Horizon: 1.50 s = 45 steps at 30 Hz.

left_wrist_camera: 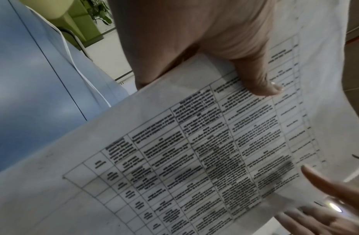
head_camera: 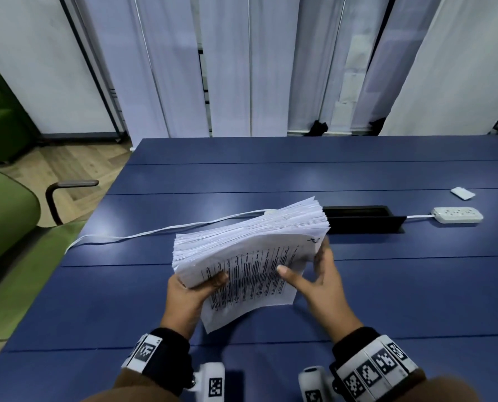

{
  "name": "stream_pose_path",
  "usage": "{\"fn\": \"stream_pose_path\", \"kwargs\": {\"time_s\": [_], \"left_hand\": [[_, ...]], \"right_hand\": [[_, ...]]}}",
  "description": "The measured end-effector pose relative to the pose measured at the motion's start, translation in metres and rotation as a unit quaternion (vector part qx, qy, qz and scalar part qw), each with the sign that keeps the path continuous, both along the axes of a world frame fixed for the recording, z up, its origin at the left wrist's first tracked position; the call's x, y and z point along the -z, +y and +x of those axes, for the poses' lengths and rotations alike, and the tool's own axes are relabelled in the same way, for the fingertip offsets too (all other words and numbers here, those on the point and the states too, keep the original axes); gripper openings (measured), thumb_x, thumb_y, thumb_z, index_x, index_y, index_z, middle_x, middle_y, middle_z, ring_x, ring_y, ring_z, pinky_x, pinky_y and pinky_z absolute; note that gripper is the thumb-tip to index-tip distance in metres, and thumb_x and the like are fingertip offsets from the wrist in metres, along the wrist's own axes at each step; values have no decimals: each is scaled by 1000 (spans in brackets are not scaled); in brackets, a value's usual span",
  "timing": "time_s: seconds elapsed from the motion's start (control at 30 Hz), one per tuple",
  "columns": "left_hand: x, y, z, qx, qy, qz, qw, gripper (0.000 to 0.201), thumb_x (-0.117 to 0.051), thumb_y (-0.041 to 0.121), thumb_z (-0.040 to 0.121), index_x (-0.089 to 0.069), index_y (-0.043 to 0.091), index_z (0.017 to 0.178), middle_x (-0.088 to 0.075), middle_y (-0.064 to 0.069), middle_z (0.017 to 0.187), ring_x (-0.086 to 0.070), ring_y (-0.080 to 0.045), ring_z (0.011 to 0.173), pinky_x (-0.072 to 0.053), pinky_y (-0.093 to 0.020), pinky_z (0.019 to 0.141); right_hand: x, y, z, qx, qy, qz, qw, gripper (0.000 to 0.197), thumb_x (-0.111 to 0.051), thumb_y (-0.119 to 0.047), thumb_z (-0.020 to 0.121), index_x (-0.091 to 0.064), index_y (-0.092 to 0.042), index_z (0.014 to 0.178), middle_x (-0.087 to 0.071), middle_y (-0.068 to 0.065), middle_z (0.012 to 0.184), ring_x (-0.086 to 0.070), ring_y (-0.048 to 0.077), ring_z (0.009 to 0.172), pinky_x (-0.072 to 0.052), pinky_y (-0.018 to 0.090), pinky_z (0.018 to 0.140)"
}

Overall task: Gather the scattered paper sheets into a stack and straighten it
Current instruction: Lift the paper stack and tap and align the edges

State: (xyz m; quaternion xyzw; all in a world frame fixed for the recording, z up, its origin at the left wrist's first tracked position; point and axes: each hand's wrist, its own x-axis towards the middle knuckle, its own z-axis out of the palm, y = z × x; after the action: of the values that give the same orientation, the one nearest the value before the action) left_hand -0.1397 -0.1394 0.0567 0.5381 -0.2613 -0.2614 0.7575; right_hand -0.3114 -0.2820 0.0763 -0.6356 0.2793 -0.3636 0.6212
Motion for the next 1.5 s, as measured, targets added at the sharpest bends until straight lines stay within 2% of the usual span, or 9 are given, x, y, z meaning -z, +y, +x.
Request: {"fn": "stream_pose_path", "kwargs": {"time_s": [0.2, 0.27, 0.4, 0.53, 0.77, 0.9, 1.07, 1.23, 1.5], "left_hand": [[3, 1, 8, -5, 23, -9, 1000, 47, -94, 29, 45, -79, 14, 87, -77, -2, 89, -73, -12, 83, -57, -23, 71], [4, 1, 10, -20, 27, -2, 999, 36, -90, 18, 51, -78, 12, 84, -77, -3, 88, -73, -12, 82, -57, -22, 70], [-1, 0, 8, -19, 22, -3, 1000, 35, -72, -3, 60, -80, 24, 80, -77, -1, 85, -72, -11, 79, -58, -24, 70], [-4, 2, 8, -15, 27, -8, 1000, 34, -73, -1, 59, -80, 25, 80, -77, -2, 86, -73, -13, 80, -59, -26, 73], [-5, 1, 10, -15, 23, -10, 1000, 29, -81, 7, 58, -81, 21, 83, -77, -4, 88, -73, -14, 81, -58, -25, 71], [15, 1, 14, -73, 22, 13, 997, 79, -94, 43, 47, -67, -2, 107, -75, -12, 101, -72, -13, 91, -56, -22, 76], [23, -4, -7, -139, -41, 50, 988, 35, -55, -1, 92, -46, 8, 125, -67, -1, 110, -65, 4, 93, -51, -13, 81], [20, -1, -5, -141, -65, 52, 987, 48, -63, 15, 92, -41, 5, 133, -65, 1, 116, -61, -1, 106, -50, -29, 98], [27, 0, 1, -119, -83, 84, 986, 31, -49, 6, 98, -46, 21, 124, -62, 8, 115, -59, 8, 103, -45, -10, 88]], "right_hand": [[1, -10, 4, -15, 13, 3, 1000, 104, -88, -15, 62, -28, -27, 146, -46, -12, 144, -40, 4, 135, -39, 17, 105], [-1, -15, 5, 42, -3, 9, 999, 109, -85, -9, 67, -18, -31, 150, -29, -13, 154, -28, 2, 139, -38, 7, 99], [-5, -15, 7, -61, 11, 27, 998, 94, -83, -21, 64, -33, -25, 144, -52, -6, 141, -46, 9, 132, -38, 35, 111], [-10, -29, 7, -11, -29, 25, 999, 86, -70, -11, 75, -28, -30, 147, -36, -11, 152, -32, 5, 140, -27, 32, 114], [-16, -30, 14, -31, -15, 27, 999, 45, -63, 0, 85, -51, -18, 125, -71, -9, 109, -66, 1, 100, -50, 14, 82], [-13, -31, 16, -17, -14, 40, 999, 35, -52, 15, 87, -57, -14, 105, -73, -12, 90, -66, -2, 86, -50, 12, 77], [6, -16, 25, 6, 5, 55, 998, 38, -47, 9, 93, -49, -18, 120, -66, -6, 106, -63, 3, 99, -46, 27, 100], [17, -5, 29, 37, 32, 63, 997, 45, -46, 8, 95, -40, -13, 134, -64, 6, 112, -65, -2, 95, -49, 27, 99], [10, -2, 35, 36, 37, 47, 998, 39, -45, 8, 95, -47, -19, 123, -63, 4, 111, -59, 20, 107, -43, 36, 106]]}}
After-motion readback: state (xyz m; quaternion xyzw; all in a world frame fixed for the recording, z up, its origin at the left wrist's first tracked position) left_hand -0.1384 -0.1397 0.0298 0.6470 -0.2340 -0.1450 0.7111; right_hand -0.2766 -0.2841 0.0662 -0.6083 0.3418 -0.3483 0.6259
